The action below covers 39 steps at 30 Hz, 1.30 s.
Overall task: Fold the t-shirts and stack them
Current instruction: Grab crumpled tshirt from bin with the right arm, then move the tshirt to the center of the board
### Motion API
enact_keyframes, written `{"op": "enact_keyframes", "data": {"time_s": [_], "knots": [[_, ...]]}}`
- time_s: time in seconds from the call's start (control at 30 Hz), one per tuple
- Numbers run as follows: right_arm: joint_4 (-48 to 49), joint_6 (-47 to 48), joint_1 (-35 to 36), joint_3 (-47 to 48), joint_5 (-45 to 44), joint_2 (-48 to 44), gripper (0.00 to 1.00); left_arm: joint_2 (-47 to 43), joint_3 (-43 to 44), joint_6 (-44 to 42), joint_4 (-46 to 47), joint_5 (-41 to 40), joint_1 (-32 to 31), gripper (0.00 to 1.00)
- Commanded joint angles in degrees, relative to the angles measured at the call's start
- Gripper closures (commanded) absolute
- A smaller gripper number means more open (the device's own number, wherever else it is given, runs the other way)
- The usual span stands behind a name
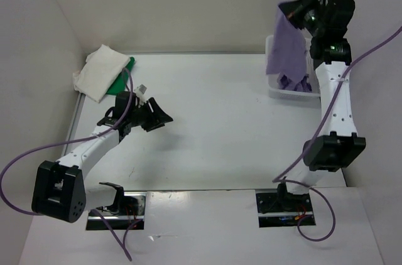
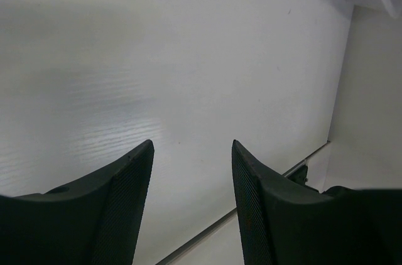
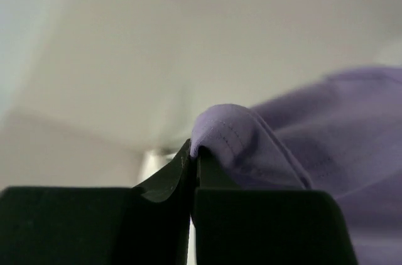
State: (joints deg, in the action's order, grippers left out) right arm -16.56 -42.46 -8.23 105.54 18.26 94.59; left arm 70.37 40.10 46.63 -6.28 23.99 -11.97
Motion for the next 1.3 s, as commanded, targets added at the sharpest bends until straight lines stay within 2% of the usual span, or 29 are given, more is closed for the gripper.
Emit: {"op": "enact_keyframes", "data": {"time_s": [0.0,0.07,0.17,0.23,0.33,0.37,0.43,0.53,0.6,0.63,0.7,0.77,0.87,0.97,1.0,1.03,1.07,1.1,1.13,1.17,1.23,1.27], "knots": [[6.80,-2.17,9.26,13.34,14.48,-6.17,1.00,0.47,4.72,-0.40,1.02,-1.74,1.32,0.40],[9.68,-4.03,14.70,16.97,17.50,-6.17,1.00,1.78,4.73,2.40,2.66,-1.75,3.69,0.40],[12.67,-7.72,19.11,25.65,21.54,-4.16,1.00,3.19,3.94,5.22,5.14,-0.17,6.85,0.40],[13.48,-10.36,19.83,29.01,24.26,-2.75,1.00,3.20,3.41,5.84,5.14,-0.17,8.27,0.40],[12.96,-8.71,20.53,31.49,25.07,-0.90,1.00,2.59,2.02,6.37,5.75,0.53,11.87,0.38],[12.95,-8.09,20.53,29.57,24.46,-0.89,1.00,1.80,1.39,6.89,5.76,0.53,12.92,0.38],[16.63,-8.08,19.92,19.22,26.02,-2.12,1.00,0.92,-0.71,7.68,5.76,1.67,16.09,0.38],[21.82,-5.73,18.52,-5.50,26.82,-4.06,1.00,-1.37,-2.56,8.39,5.76,2.73,17.33,0.37],[23.75,-2.39,17.81,-15.31,25.17,-4.67,1.00,-3.39,-3.26,6.90,3.92,2.73,17.33,0.33],[24.81,-1.85,16.77,-24.06,24.46,-4.67,1.00,-4.09,-3.27,5.68,2.69,1.34,17.33,0.33],[25.61,-1.84,14.39,-29.84,23.05,-0.30,1.00,-6.28,-3.27,1.02,-0.82,-0.95,17.33,0.31],[23.42,-0.27,13.85,-29.96,24.45,7.84,0.99,-6.99,-2.74,-1.79,-3.02,-4.56,17.33,0.31],[15.08,2.46,16.30,-20.84,21.65,14.99,0.99,-5.95,-2.74,-1.81,-2.51,-3.95,17.33,0.29],[7.70,3.08,18.68,-7.22,15.76,21.76,0.99,-5.94,-1.26,-3.55,-3.03,-4.73,17.33,0.29],[4.46,3.08,19.30,1.08,14.62,25.52,0.99,-5.94,-0.47,-4.35,-3.55,-5.26,17.33,0.29],[3.04,1.25,20.09,5.43,12.61,27.56,0.98,-5.94,1.46,-5.23,-4.08,-5.27,17.33,0.29],[1.63,0.19,20.09,15.21,12.59,29.67,0.98,-5.42,2.26,-6.71,-4.09,-5.27,17.33,0.29],[-2.04,-1.04,20.79,20.79,12.59,34.91,0.96,-5.42,3.05,-7.34,-4.09,-5.27,16.28,0.29],[-4.51,-2.09,21.58,27.03,12.59,37.92,0.91,-4.81,3.84,-7.87,-4.09,-5.27,15.58,0.29],[-7.15,-2.10,22.28,41.10,14.59,40.91,0.73,-4.80,5.33,-8.39,-4.09,-4.66,14.79,0.29],[-17.39,-1.49,24.83,56.89,15.83,50.58,0.48,-4.11,7.27,-9.80,-4.09,-6.05,11.02,0.29],[-20.94,-0.27,25.54,72.29,16.54,53.57,0.31,-3.49,8.49,-10.41,-3.57,-8.32,9.26,0.29]]}}
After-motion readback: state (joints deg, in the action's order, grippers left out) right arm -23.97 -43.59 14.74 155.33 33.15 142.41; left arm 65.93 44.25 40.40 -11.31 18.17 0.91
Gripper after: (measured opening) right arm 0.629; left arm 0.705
